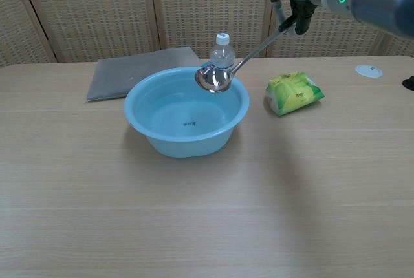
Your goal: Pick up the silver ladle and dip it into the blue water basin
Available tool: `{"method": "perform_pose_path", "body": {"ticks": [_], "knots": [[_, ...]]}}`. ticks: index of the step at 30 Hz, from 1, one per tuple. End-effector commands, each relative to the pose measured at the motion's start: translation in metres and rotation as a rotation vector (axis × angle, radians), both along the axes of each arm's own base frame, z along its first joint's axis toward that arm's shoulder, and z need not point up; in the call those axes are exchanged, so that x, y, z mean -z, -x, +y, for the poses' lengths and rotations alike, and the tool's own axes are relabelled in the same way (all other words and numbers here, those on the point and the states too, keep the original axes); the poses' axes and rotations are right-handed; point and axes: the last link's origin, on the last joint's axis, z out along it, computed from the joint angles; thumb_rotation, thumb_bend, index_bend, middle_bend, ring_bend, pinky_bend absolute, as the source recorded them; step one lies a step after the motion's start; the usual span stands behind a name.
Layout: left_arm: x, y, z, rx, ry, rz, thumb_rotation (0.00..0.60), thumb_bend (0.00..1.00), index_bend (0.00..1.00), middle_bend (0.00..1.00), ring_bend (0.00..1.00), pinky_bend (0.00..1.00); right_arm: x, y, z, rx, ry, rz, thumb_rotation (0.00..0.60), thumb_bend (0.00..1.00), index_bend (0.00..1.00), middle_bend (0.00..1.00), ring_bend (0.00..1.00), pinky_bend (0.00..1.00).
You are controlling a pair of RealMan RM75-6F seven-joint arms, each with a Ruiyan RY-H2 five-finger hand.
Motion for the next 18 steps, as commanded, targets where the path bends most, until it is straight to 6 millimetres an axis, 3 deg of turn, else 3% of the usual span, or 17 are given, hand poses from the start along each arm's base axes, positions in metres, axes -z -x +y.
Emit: {"method": "perform_pose_path", "body": {"ticks": [1, 8, 18], "knots": [[0.0, 0.0, 0.0, -0.001, 0.002, -0.001, 0.6, 0.0, 0.0, 0.0, 0.0, 0.0, 0.009, -0.001, -0.007, -0.044, 0.094, 0.122, 0.6, 0.78, 0.82, 0.89, 0.91, 1.0], [-0.001, 0.001, 0.0, -0.008, -0.004, -0.005, 0.6, 0.0, 0.0, 0.0, 0.0, 0.0, 0.032, 0.001, -0.001, -0.1, 0.162, 0.234, 0.6, 0.78, 0.82, 0.89, 0.91, 1.0], [0.002, 0.002, 0.007, -0.02, 0.011, -0.01, 0.6, 0.0, 0.0, 0.0, 0.0, 0.0, 0.067, -0.025, 0.008, -0.154, 0.138, 0.269, 0.6, 0.78, 0.82, 0.89, 0.91, 1.0]]}}
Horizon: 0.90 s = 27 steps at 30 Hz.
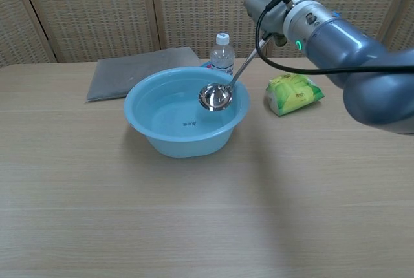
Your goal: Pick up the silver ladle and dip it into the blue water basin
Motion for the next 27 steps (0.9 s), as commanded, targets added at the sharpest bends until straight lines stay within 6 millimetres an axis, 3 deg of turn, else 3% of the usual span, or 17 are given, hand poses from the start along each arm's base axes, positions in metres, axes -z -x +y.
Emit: {"method": "perform_pose_path", "body": {"ticks": [1, 5, 15, 27], "knots": [[0.0, 0.001, 0.003, -0.006, 0.003, -0.001, 0.6, 0.0, 0.0, 0.0, 0.0, 0.0, 0.009, -0.012, 0.001, -0.022, -0.007, 0.012, 0.6, 0.78, 0.82, 0.89, 0.91, 1.0], [-0.001, 0.004, 0.007, -0.023, -0.002, -0.004, 0.6, 0.0, 0.0, 0.0, 0.0, 0.0, 0.026, -0.024, 0.002, -0.082, -0.002, 0.122, 0.6, 0.78, 0.82, 0.89, 0.91, 1.0], [-0.002, 0.007, 0.008, -0.034, 0.001, -0.004, 0.6, 0.0, 0.0, 0.0, 0.0, 0.0, 0.042, -0.03, 0.004, -0.169, 0.029, 0.288, 0.6, 0.78, 0.82, 0.89, 0.91, 1.0], [-0.002, 0.007, 0.009, -0.036, 0.001, -0.006, 0.6, 0.0, 0.0, 0.0, 0.0, 0.0, 0.05, -0.017, 0.007, -0.229, 0.044, 0.472, 0.6, 0.78, 0.82, 0.89, 0.91, 1.0]]}}
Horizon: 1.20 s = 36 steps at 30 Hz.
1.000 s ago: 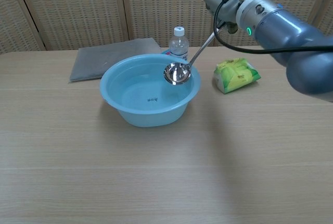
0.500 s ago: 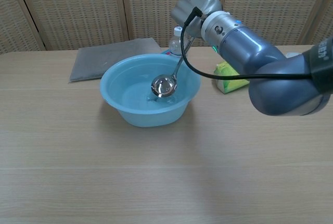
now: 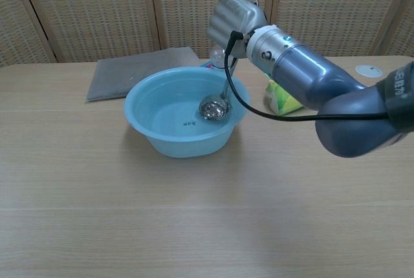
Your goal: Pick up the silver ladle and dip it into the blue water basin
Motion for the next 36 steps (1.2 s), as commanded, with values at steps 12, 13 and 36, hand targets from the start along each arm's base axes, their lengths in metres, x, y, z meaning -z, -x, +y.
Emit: {"method": "perform_pose_path", "body": {"ticks": [12, 13, 36], "knots": [[0.001, 0.001, 0.001, -0.008, 0.001, 0.005, 0.6, 0.0, 0.0, 0.0, 0.0, 0.0, 0.016, -0.001, 0.017, 0.13, -0.165, -0.063, 0.6, 0.79, 0.82, 0.89, 0.91, 1.0], [0.001, 0.001, 0.001, -0.008, 0.0, 0.005, 0.6, 0.0, 0.0, 0.0, 0.0, 0.0, 0.015, -0.001, 0.017, 0.139, -0.168, -0.064, 0.6, 0.79, 0.82, 0.89, 0.91, 1.0], [0.003, 0.004, 0.005, -0.022, 0.018, 0.003, 0.6, 0.0, 0.0, 0.0, 0.0, 0.0, -0.052, -0.017, -0.004, 0.552, -0.173, -0.447, 0.6, 0.81, 0.83, 0.89, 0.91, 1.0]]}}
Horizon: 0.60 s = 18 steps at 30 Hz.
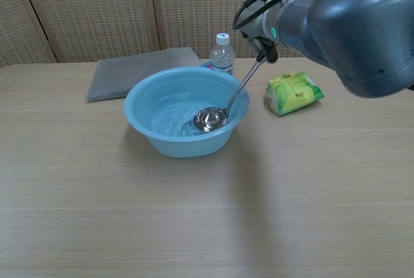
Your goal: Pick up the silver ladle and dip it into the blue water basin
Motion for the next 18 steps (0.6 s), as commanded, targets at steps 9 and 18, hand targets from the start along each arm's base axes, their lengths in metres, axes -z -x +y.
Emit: {"method": "perform_pose_path", "body": {"ticks": [9, 18], "knots": [[0.002, 0.003, 0.004, -0.015, 0.014, -0.001, 0.6, 0.0, 0.0, 0.0, 0.0, 0.0, -0.021, -0.021, -0.001, 0.073, -0.005, -0.059, 0.6, 0.81, 0.83, 0.89, 0.91, 1.0], [0.001, 0.005, 0.005, -0.025, 0.015, -0.004, 0.6, 0.0, 0.0, 0.0, 0.0, 0.0, -0.034, -0.04, -0.003, 0.144, -0.011, -0.105, 0.6, 0.81, 0.83, 0.89, 0.91, 1.0]]}}
